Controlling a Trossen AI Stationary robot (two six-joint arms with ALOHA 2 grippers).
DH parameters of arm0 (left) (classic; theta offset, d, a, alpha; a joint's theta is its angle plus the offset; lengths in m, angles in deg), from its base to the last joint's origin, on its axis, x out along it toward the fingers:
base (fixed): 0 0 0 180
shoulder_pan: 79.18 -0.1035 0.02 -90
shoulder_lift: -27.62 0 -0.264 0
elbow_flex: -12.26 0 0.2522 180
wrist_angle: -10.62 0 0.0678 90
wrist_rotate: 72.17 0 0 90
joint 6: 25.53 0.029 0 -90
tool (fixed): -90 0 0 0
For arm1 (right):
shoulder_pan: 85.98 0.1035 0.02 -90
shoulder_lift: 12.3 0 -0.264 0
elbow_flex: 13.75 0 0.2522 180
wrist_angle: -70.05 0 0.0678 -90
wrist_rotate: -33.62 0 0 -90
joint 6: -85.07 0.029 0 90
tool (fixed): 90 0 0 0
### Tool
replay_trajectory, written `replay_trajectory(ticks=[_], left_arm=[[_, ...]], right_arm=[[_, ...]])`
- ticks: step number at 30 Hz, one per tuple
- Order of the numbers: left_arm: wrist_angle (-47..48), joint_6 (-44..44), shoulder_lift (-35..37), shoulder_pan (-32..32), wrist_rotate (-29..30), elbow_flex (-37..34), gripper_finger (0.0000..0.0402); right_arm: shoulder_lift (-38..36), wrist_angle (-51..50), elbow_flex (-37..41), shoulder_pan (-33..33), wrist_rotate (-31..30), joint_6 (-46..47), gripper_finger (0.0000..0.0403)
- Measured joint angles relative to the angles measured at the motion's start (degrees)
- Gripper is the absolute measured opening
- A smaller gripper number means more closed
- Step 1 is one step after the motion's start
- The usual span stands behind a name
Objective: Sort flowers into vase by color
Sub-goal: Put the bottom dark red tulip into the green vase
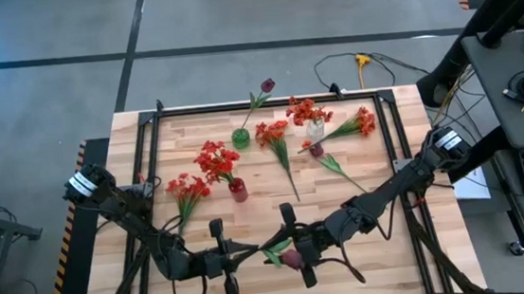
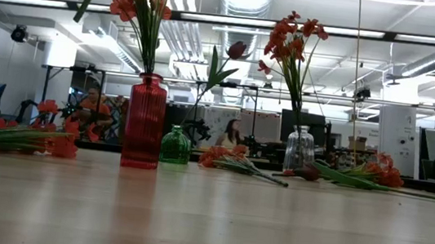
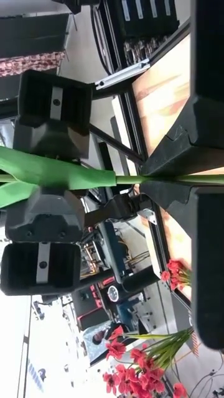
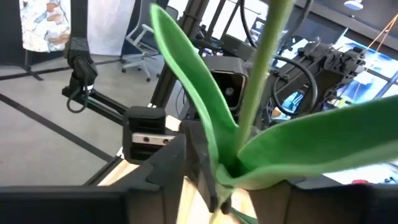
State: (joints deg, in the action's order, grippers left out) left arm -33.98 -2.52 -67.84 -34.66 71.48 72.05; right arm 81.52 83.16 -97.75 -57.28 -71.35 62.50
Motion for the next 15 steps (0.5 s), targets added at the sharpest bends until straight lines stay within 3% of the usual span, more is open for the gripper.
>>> replay_trajectory(ticks=[10,15], left_arm=[[0.0,-1.4,0.0,0.0,0.0,0.0,0.0004],[0.0,-2.5,0.0,0.0,0.0,0.0,0.005]], right_arm=[[0.0,-0.9,-0.4,-0.3,0.0,-0.9,0.0041],[0.0,-5.5,-2.2,-0.3,-0.1,0.6,0.002]])
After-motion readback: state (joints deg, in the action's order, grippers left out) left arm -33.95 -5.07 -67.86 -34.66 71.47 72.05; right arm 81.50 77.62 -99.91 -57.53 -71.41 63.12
